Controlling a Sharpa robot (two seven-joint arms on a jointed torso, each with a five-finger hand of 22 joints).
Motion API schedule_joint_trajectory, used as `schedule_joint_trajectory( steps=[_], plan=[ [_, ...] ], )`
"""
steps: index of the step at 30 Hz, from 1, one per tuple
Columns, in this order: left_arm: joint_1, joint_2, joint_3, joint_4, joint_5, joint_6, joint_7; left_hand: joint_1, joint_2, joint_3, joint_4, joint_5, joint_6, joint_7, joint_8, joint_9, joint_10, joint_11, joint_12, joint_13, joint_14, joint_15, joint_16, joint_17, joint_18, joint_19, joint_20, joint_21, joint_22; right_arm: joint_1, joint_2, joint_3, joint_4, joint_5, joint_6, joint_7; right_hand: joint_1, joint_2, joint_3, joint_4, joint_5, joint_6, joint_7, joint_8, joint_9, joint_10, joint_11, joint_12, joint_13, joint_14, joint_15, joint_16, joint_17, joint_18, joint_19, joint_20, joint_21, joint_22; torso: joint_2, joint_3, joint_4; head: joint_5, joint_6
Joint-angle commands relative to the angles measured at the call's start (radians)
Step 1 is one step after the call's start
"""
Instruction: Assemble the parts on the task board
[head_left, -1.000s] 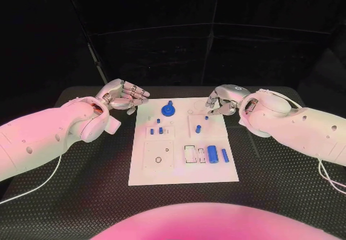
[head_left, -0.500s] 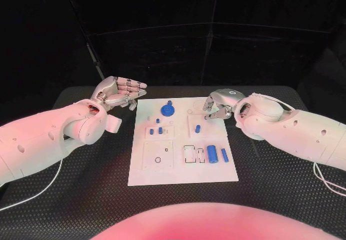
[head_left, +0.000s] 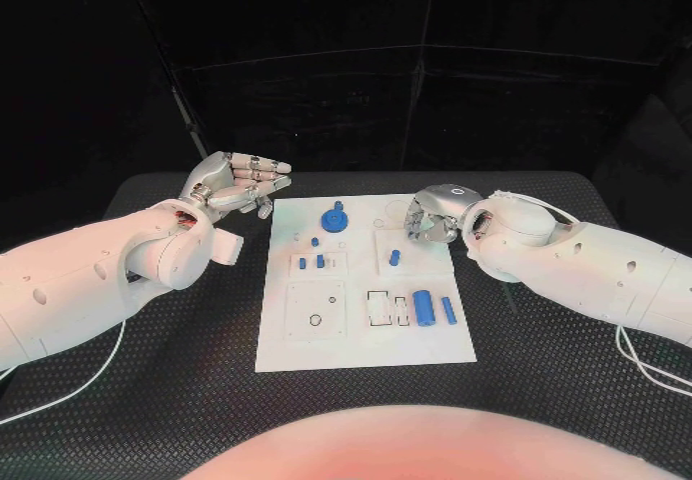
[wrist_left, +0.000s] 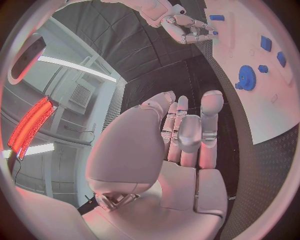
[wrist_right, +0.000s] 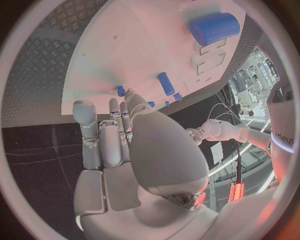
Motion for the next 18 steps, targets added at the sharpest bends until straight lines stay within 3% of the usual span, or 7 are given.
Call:
schedule_joint_trajectory(
  steps=[1, 14, 18],
  plan=[
    [0.001, 0.001, 0.001, 0.003, 0.017, -0.003, 0.024, -0.006, 0.001, 0.004, -0.002, -0.005, 0.001, 0.003, -0.002, -0.001, -0.004, 0.006, -0.005, 0.001, -0.009, 0.0, -0.007, -0.001, 0.007, -0.008, -0.002, -0.007, -0.002, -0.001, 0.005, 0.0, -0.005, -0.011, 0.031, 0.004, 0.005, -0.002, 0.006, 0.0, -0.004, 0.009, -0.002, -0.005, 0.001, 0.008, -0.001, -0.005, -0.003, 0.049, -0.002, 0.006, 0.001, -0.016, 0.006, -0.001, 0.004, 0.002, -0.001, -0.0001, 0.0005, 0.0, 0.0],
    [0.001, 0.001, 0.001, 0.004, 0.017, -0.001, 0.021, -0.005, 0.0, 0.005, -0.004, -0.004, 0.001, 0.004, -0.003, -0.002, -0.005, 0.006, -0.005, 0.001, -0.01, 0.0, -0.007, -0.002, 0.007, -0.009, -0.002, -0.008, -0.002, -0.007, 0.022, -0.001, -0.027, -0.011, 0.058, 0.002, -0.002, -0.016, 0.081, -0.003, -0.003, 0.036, -0.006, -0.016, 0.001, 0.044, -0.005, -0.024, -0.034, 0.049, -0.006, 0.013, 0.006, -0.017, 0.005, -0.004, 0.019, 0.017, 0.0, 0.0, 0.0, -0.001, 0.0],
    [0.001, 0.002, 0.001, 0.004, 0.017, 0.0, 0.017, -0.004, 0.0, 0.006, -0.005, -0.004, 0.0, 0.004, -0.004, -0.002, -0.005, 0.007, -0.005, 0.001, -0.01, 0.0, -0.007, -0.001, 0.007, -0.01, -0.001, -0.011, -0.004, -0.01, 0.027, -0.001, -0.032, -0.016, 0.059, -0.011, 0.007, -0.012, 0.128, -0.015, -0.007, 0.045, -0.006, -0.019, 0.001, 0.055, -0.007, -0.03, -0.042, 0.05, -0.008, 0.018, 0.01, -0.019, 0.008, -0.007, 0.028, 0.03, 0.0, 0.0003, 0.0003, -0.001, 0.0]
  ],
)
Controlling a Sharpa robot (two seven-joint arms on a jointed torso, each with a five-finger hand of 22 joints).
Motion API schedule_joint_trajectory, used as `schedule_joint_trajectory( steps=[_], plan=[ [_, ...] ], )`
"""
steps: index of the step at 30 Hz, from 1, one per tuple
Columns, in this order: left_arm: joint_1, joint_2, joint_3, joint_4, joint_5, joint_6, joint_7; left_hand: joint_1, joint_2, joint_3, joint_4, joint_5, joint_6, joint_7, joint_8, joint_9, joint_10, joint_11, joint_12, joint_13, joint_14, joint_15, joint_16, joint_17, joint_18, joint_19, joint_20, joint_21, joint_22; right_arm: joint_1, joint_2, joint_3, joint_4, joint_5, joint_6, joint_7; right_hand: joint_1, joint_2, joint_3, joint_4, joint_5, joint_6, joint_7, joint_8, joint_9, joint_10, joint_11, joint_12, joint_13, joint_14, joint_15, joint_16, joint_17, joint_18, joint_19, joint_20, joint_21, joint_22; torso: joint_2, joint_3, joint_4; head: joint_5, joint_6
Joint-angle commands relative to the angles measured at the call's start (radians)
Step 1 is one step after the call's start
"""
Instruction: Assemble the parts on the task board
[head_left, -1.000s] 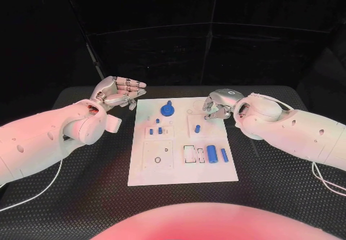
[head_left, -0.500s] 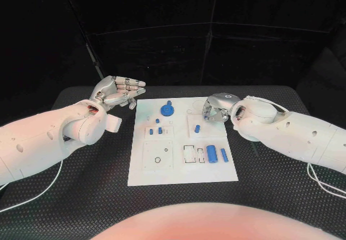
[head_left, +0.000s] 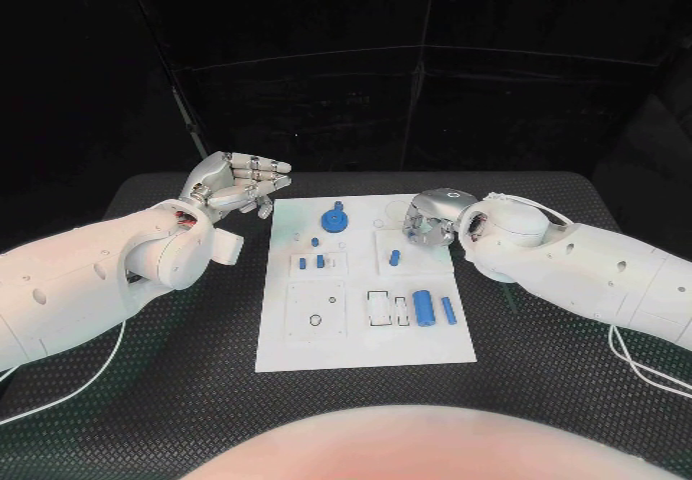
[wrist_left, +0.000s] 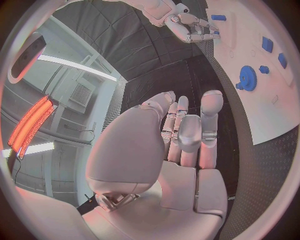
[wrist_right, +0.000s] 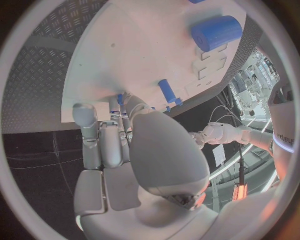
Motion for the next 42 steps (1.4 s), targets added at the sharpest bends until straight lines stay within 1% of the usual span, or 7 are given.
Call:
schedule_joint_trajectory(
  steps=[1, 4, 6, 10, 19, 32, 42],
  plan=[
    [0.001, 0.001, 0.001, 0.002, 0.008, 0.0, 0.015, -0.004, 0.001, 0.004, -0.002, -0.004, 0.0, 0.005, -0.004, -0.002, -0.002, 0.004, -0.006, 0.001, -0.01, 0.0, -0.003, -0.001, 0.008, -0.006, 0.001, -0.008, -0.002, -0.004, 0.004, -0.003, -0.001, -0.013, 0.024, -0.012, 0.01, -0.003, 0.028, -0.007, -0.001, 0.011, 0.001, -0.005, 0.001, 0.011, 0.0, -0.006, -0.005, 0.05, -0.008, 0.008, 0.002, -0.019, 0.005, -0.003, 0.01, 0.006, 0.001, 0.0009, -0.0004, -0.001, 0.0],
    [0.001, 0.001, 0.001, 0.002, 0.008, 0.001, 0.013, -0.004, 0.001, 0.004, -0.002, -0.004, 0.0, 0.005, -0.004, -0.002, -0.002, 0.004, -0.006, 0.001, -0.01, 0.0, -0.003, -0.001, 0.008, -0.006, 0.001, -0.008, -0.002, -0.005, 0.005, -0.003, -0.001, -0.019, 0.017, -0.02, 0.013, -0.002, 0.054, -0.015, -0.003, 0.017, 0.0, -0.005, 0.002, 0.018, 0.0, -0.007, -0.007, 0.05, -0.009, 0.01, 0.004, -0.02, 0.005, -0.004, 0.014, 0.01, 0.001, 0.0008, -0.0018, -0.001, 0.0],
    [0.001, 0.001, 0.001, 0.002, 0.008, 0.0, 0.012, -0.004, 0.001, 0.004, -0.002, -0.004, 0.0, 0.005, -0.004, -0.002, -0.002, 0.004, -0.006, 0.001, -0.01, 0.0, -0.003, -0.001, 0.008, -0.006, 0.001, -0.008, -0.002, -0.006, 0.005, -0.003, 0.001, -0.026, 0.001, -0.026, 0.016, 0.002, 0.089, -0.027, -0.017, 0.028, -0.002, -0.003, 0.003, 0.03, -0.002, -0.007, -0.008, 0.051, -0.012, 0.014, 0.007, -0.021, 0.008, -0.006, 0.022, 0.02, -0.001, 0.0004, -0.003, -0.002, 0.0],
    [0.001, 0.001, 0.001, 0.001, 0.008, 0.0, 0.011, -0.004, 0.002, 0.005, -0.002, -0.004, -0.001, 0.006, -0.005, -0.002, -0.003, 0.004, -0.006, 0.001, -0.011, 0.001, -0.003, -0.001, 0.008, -0.007, 0.002, -0.009, -0.002, -0.006, -0.002, -0.003, 0.013, -0.031, -0.028, -0.029, 0.01, 0.002, 0.134, -0.043, -0.023, 0.039, -0.003, -0.003, 0.004, 0.044, -0.005, -0.007, -0.008, 0.052, -0.013, 0.017, 0.01, -0.023, 0.012, -0.008, 0.033, 0.034, -0.002, 0.0009, -0.0016, -0.003, 0.0],
    [0.001, 0.002, 0.001, 0.0, 0.008, 0.001, 0.01, -0.003, 0.002, 0.006, -0.003, -0.004, -0.001, 0.006, -0.005, -0.002, -0.004, 0.005, -0.006, 0.001, -0.011, 0.001, -0.004, -0.002, 0.008, -0.008, 0.002, -0.01, -0.003, -0.007, -0.02, -0.003, 0.052, -0.021, -0.081, -0.028, -0.05, -0.031, 0.241, -0.086, -0.025, 0.051, -0.002, -0.012, 0.003, 0.058, -0.005, -0.019, -0.008, 0.052, -0.013, 0.023, 0.011, -0.024, 0.009, -0.008, 0.051, 0.052, -0.001, 0.0008, -0.0002, -0.005, 0.0],
    [0.0, 0.001, 0.001, -0.003, 0.013, 0.0, 0.008, -0.006, 0.003, 0.006, -0.002, -0.005, -0.004, 0.009, -0.008, -0.003, -0.007, 0.007, -0.008, 0.0, -0.012, 0.003, -0.004, -0.003, 0.008, -0.009, 0.003, -0.014, -0.005, -0.006, -0.08, -0.001, 0.166, 0.011, -0.159, -0.038, -0.086, -0.047, 0.27, -0.101, -0.025, 0.049, 0.001, -0.019, 0.002, 0.056, -0.003, -0.026, -0.008, 0.052, -0.01, 0.027, 0.014, -0.025, 0.009, -0.006, 0.058, 0.06, -0.001, -0.0001, -0.0006, -0.006, 0.0],
    [-0.001, 0.003, 0.001, -0.003, 0.014, -0.001, 0.008, -0.006, 0.003, 0.006, -0.002, -0.005, -0.004, 0.009, -0.008, -0.003, -0.007, 0.007, -0.008, 0.0, -0.012, 0.003, -0.004, -0.003, 0.008, -0.009, 0.003, -0.014, -0.005, -0.006, -0.089, -0.001, 0.274, 0.041, -0.186, -0.025, -0.09, -0.051, 0.276, -0.106, -0.024, 0.05, 0.0, -0.019, 0.003, 0.056, -0.003, -0.027, -0.008, 0.053, -0.01, 0.029, 0.016, -0.026, 0.01, -0.006, 0.06, 0.063, 0.001, -0.0005, 0.0003, 0.013, 0.0]
  ],
)
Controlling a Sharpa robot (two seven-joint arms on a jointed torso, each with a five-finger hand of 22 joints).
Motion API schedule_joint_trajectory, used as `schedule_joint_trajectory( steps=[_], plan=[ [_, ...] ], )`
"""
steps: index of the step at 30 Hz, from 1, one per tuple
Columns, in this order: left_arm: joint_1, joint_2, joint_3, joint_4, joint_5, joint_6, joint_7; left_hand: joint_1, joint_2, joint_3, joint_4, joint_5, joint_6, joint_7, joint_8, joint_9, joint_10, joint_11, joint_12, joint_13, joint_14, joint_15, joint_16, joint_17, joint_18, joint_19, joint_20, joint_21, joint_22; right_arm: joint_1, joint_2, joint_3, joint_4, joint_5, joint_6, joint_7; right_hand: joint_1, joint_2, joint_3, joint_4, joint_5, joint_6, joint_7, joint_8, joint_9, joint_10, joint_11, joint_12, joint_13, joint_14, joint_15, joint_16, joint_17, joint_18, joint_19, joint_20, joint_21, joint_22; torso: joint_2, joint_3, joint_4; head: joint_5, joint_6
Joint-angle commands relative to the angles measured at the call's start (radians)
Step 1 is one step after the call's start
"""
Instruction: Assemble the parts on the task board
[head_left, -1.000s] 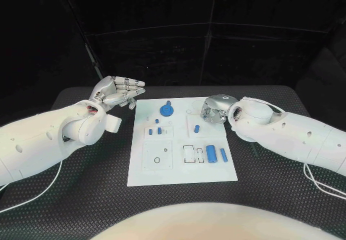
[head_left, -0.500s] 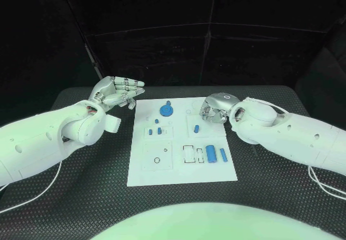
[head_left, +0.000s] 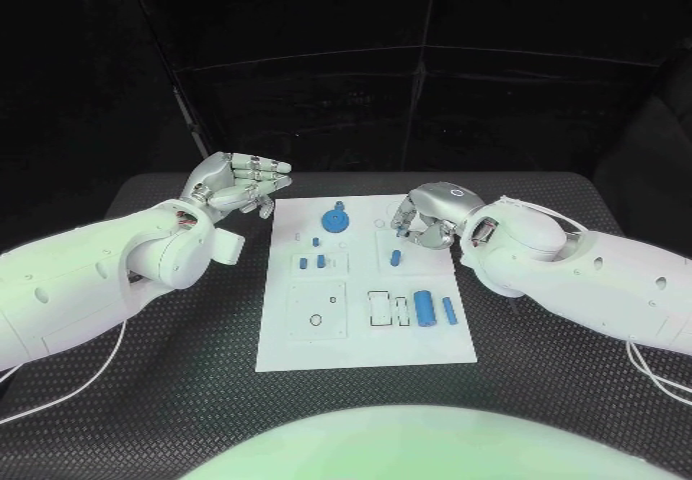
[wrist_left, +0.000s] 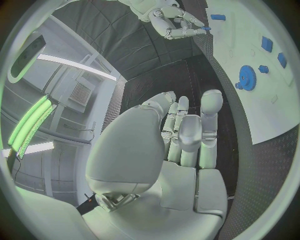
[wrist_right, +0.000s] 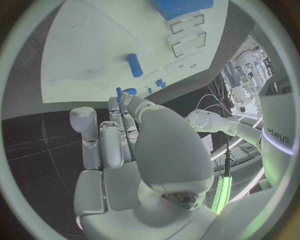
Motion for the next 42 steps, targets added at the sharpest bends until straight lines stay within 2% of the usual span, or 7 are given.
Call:
schedule_joint_trajectory(
  steps=[1, 10, 17, 19, 22, 26, 42],
  plan=[
    [0.0, 0.003, 0.001, 0.001, 0.007, -0.001, 0.009, -0.006, 0.003, 0.004, 0.001, -0.005, 0.0, 0.005, -0.004, -0.001, -0.003, 0.004, -0.004, 0.0, -0.008, -0.001, -0.004, 0.0, 0.008, -0.007, 0.0, -0.003, -0.002, 0.002, 0.009, 0.001, 0.032, 0.026, -0.043, 0.013, -0.008, -0.003, 0.005, 0.0, 0.0, 0.006, 0.002, -0.005, 0.0, 0.003, 0.0, -0.003, 0.0, 0.053, -0.003, 0.005, 0.001, -0.01, 0.003, 0.001, 0.006, 0.001, 0.001, -0.0003, 0.0011, 0.009, 0.0],
    [0.0, 0.012, 0.001, 0.002, 0.008, 0.001, 0.011, -0.007, 0.003, 0.004, 0.0, -0.005, -0.001, 0.006, -0.005, -0.002, -0.005, 0.004, -0.004, 0.0, -0.009, 0.0, -0.004, -0.002, 0.008, -0.007, 0.001, -0.005, -0.002, -0.003, 0.069, 0.0, 0.073, 0.059, -0.041, 0.044, -0.012, -0.005, 0.012, -0.005, 0.005, 0.006, 0.003, -0.006, 0.001, 0.003, 0.001, -0.004, 0.0, 0.053, -0.003, 0.005, 0.001, -0.01, 0.003, 0.002, 0.007, 0.002, 0.001, -0.0021, 0.0028, 0.043, 0.0],
    [0.0, 0.024, 0.001, 0.004, 0.01, 0.004, 0.011, -0.008, 0.003, 0.004, 0.0, -0.005, -0.001, 0.006, -0.005, -0.002, -0.005, 0.005, -0.004, 0.0, -0.009, 0.0, -0.005, -0.002, 0.008, -0.007, 0.001, -0.005, -0.002, -0.045, 0.117, -0.002, 0.06, 0.061, -0.03, 0.065, -0.013, -0.005, 0.013, -0.006, 0.006, 0.006, 0.003, -0.006, 0.001, 0.003, 0.001, -0.005, 0.0, 0.053, -0.003, 0.006, 0.001, -0.01, 0.003, 0.002, 0.007, 0.001, 0.0, -0.0039, 0.0032, 0.069, 0.0],
    [0.0, 0.026, 0.001, 0.004, 0.01, 0.005, 0.01, -0.008, 0.002, 0.003, 0.0, -0.005, -0.001, 0.006, -0.005, -0.002, -0.005, 0.005, -0.005, 0.0, -0.01, 0.0, -0.006, -0.004, 0.008, -0.007, 0.001, -0.005, -0.003, -0.056, 0.123, -0.028, 0.056, 0.056, -0.03, 0.07, -0.014, -0.005, 0.014, -0.007, 0.007, 0.006, 0.004, -0.006, 0.0, 0.002, 0.001, -0.005, 0.0, 0.053, -0.003, 0.006, 0.001, -0.009, 0.002, 0.002, 0.007, 0.0, 0.0, -0.002, 0.0006, 0.08, 0.0],
    [0.0, 0.029, 0.001, 0.004, 0.01, 0.005, 0.01, -0.008, 0.002, 0.003, 0.0, -0.005, -0.001, 0.006, -0.005, -0.002, -0.005, 0.005, -0.005, 0.0, -0.01, 0.0, -0.006, -0.004, 0.008, -0.007, 0.001, -0.005, -0.003, -0.063, 0.134, -0.052, 0.044, 0.051, -0.028, 0.074, -0.014, -0.005, 0.014, -0.007, 0.007, 0.006, 0.004, -0.006, 0.0, 0.002, 0.001, -0.005, 0.0, 0.053, -0.003, 0.006, 0.001, -0.009, 0.002, 0.002, 0.007, 0.0, 0.001, -0.0011, 0.0006, 0.091, 0.0],
    [0.0, 0.034, 0.001, 0.004, 0.01, 0.006, 0.01, -0.008, 0.002, 0.003, 0.0, -0.005, -0.001, 0.006, -0.005, -0.002, -0.005, 0.005, -0.005, 0.0, -0.01, 0.0, -0.006, -0.004, 0.008, -0.007, 0.001, -0.005, -0.003, -0.069, 0.151, -0.072, 0.025, 0.04, -0.029, 0.077, -0.015, -0.005, 0.016, -0.008, 0.008, 0.005, 0.004, -0.007, 0.0, 0.002, 0.002, -0.006, 0.0, 0.053, -0.002, 0.006, 0.001, -0.009, 0.002, 0.002, 0.007, 0.0, 0.001, -0.0009, -0.0004, 0.103, 0.0],
    [0.0, 0.041, 0.001, 0.0, 0.011, 0.012, 0.009, -0.008, 0.002, 0.003, 0.0, -0.005, -0.001, 0.006, -0.005, -0.002, -0.005, 0.005, -0.005, 0.0, -0.01, 0.0, -0.006, -0.004, 0.008, -0.007, 0.001, -0.005, -0.003, -0.075, 0.171, -0.085, 0.005, 0.022, -0.015, 0.077, -0.016, -0.005, 0.017, -0.009, 0.009, 0.005, 0.004, -0.007, 0.0, 0.002, 0.002, -0.006, 0.0, 0.053, -0.002, 0.006, 0.001, -0.009, 0.002, 0.002, 0.007, 0.0, 0.0, -0.0008, -0.0006, 0.124, 0.0]
  ],
)
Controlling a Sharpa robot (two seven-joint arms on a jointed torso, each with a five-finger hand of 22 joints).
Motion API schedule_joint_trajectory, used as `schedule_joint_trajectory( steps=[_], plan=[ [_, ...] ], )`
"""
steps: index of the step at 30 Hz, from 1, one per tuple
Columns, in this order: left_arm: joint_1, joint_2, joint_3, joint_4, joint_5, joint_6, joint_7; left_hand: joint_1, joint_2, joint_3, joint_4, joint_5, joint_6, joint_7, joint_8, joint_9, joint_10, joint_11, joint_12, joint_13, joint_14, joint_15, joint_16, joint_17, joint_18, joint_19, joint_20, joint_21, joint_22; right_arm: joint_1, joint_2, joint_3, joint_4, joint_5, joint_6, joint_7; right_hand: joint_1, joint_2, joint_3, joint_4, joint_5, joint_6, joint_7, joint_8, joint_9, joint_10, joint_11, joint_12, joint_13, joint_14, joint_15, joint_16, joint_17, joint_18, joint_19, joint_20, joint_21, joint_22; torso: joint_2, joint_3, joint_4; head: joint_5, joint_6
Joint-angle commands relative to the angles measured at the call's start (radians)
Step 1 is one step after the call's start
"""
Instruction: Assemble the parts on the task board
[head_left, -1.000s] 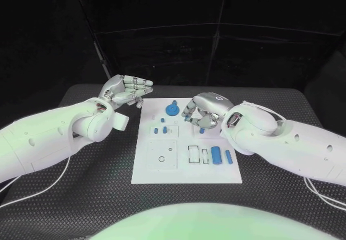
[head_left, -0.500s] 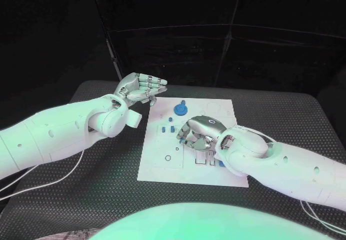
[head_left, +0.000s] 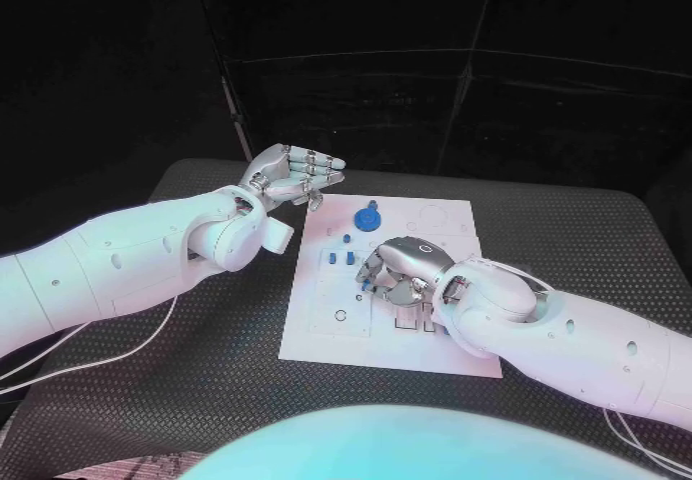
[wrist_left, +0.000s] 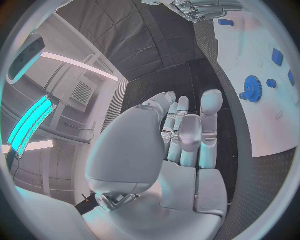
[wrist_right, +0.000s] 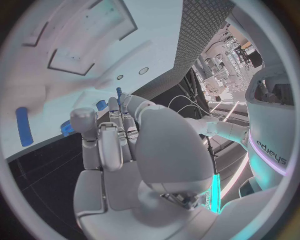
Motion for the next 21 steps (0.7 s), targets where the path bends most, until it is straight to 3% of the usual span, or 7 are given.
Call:
schedule_joint_trajectory(
  steps=[1, 12, 16, 21],
  plan=[
    [0.001, 0.002, 0.001, 0.0, 0.006, 0.01, 0.009, -0.008, 0.002, 0.003, 0.0, -0.005, -0.001, 0.006, -0.005, -0.001, -0.005, 0.005, -0.005, 0.0, -0.01, 0.0, -0.006, -0.001, 0.008, -0.007, 0.001, -0.005, -0.001, 0.001, 0.003, 0.0, 0.0, -0.012, 0.011, 0.01, -0.013, -0.002, 0.005, -0.002, 0.005, 0.006, 0.004, -0.006, 0.001, 0.002, 0.002, -0.004, 0.001, 0.053, -0.002, 0.006, 0.0, -0.01, 0.002, 0.002, 0.003, 0.0, 0.0, -0.001, 0.0005, 0.005, 0.0],
    [0.001, 0.002, 0.001, 0.001, 0.006, 0.013, 0.009, -0.01, 0.002, 0.003, 0.001, -0.005, -0.002, 0.006, -0.006, -0.001, -0.006, 0.005, -0.005, 0.0, -0.011, 0.001, -0.006, -0.002, 0.009, -0.009, 0.002, -0.008, -0.003, -0.002, 0.024, -0.002, -0.017, -0.031, 0.029, 0.009, -0.014, -0.002, 0.005, -0.002, 0.005, 0.006, 0.004, -0.006, 0.001, 0.002, 0.002, -0.004, 0.001, 0.053, -0.002, 0.007, 0.002, -0.01, 0.001, 0.002, 0.003, -0.001, -0.001, -0.0015, 0.001, 0.025, 0.0],
    [0.001, 0.002, 0.001, 0.001, 0.006, 0.013, 0.008, -0.01, 0.002, 0.003, 0.001, -0.005, -0.002, 0.006, -0.006, -0.001, -0.006, 0.005, -0.005, 0.0, -0.011, 0.001, -0.006, -0.002, 0.009, -0.009, 0.002, -0.008, -0.003, -0.002, 0.026, -0.017, -0.019, -0.04, 0.037, 0.006, -0.014, -0.002, 0.005, -0.002, 0.005, 0.006, 0.004, -0.006, 0.001, 0.002, 0.002, -0.004, 0.001, 0.053, -0.002, 0.007, 0.002, -0.01, 0.001, 0.002, 0.003, -0.001, 0.0, -0.0013, 0.0013, 0.029, 0.0],
    [0.002, 0.003, 0.001, 0.001, 0.006, 0.015, 0.008, -0.01, 0.002, 0.003, 0.001, -0.005, -0.002, 0.006, -0.006, -0.001, -0.006, 0.005, -0.005, 0.0, -0.011, 0.001, -0.006, -0.002, 0.009, -0.009, 0.002, -0.008, -0.003, -0.002, 0.031, -0.025, -0.026, -0.058, 0.047, 0.004, -0.015, -0.002, 0.006, -0.003, 0.005, 0.006, 0.004, -0.006, 0.002, 0.003, 0.002, -0.004, 0.001, 0.053, -0.002, 0.006, 0.0, -0.01, 0.001, 0.002, 0.003, -0.001, -0.001, -0.001, 0.0011, 0.032, 0.0]
  ],
)
